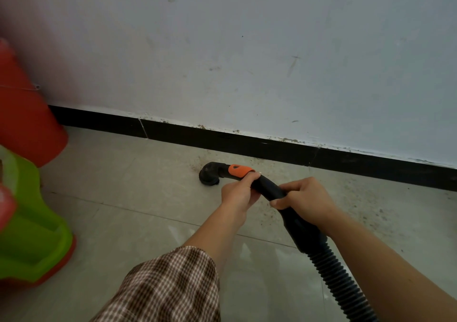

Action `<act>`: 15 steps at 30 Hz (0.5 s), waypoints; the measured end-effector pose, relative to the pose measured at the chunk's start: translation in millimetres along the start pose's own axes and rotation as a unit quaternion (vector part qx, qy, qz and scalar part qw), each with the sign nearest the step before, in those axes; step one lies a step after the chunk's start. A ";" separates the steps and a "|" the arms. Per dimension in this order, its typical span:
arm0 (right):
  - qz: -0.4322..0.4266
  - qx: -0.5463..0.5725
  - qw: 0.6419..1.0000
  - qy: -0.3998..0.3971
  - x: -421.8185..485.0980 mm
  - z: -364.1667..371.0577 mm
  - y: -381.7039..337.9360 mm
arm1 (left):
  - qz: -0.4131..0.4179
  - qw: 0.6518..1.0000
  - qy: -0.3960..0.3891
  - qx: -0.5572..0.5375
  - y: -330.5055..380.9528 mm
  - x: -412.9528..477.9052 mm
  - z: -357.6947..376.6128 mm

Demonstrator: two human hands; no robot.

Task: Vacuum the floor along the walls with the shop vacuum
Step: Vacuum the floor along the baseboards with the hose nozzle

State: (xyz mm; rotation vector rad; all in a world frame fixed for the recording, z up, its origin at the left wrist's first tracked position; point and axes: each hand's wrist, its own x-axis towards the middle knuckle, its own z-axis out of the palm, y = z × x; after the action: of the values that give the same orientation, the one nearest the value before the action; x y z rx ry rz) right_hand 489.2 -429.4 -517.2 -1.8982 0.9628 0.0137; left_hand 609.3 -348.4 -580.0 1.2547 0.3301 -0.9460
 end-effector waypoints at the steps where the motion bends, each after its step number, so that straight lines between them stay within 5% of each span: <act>1: -0.001 0.000 1.000 -0.001 2.1 3.2 -0.8 | 0.003 1.000 0.002 0.000 1.4 2.0 -3.3; 15: -0.058 -0.022 0.998 0.007 31.6 54.1 -15.5 | 0.036 0.999 0.024 -0.007 27.7 29.5 -43.0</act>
State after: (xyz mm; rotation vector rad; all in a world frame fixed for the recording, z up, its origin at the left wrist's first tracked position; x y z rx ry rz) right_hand 540.8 -404.2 -546.5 -1.9944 0.8681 -0.0477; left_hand 659.5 -321.7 -595.9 1.2706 0.3268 -0.8529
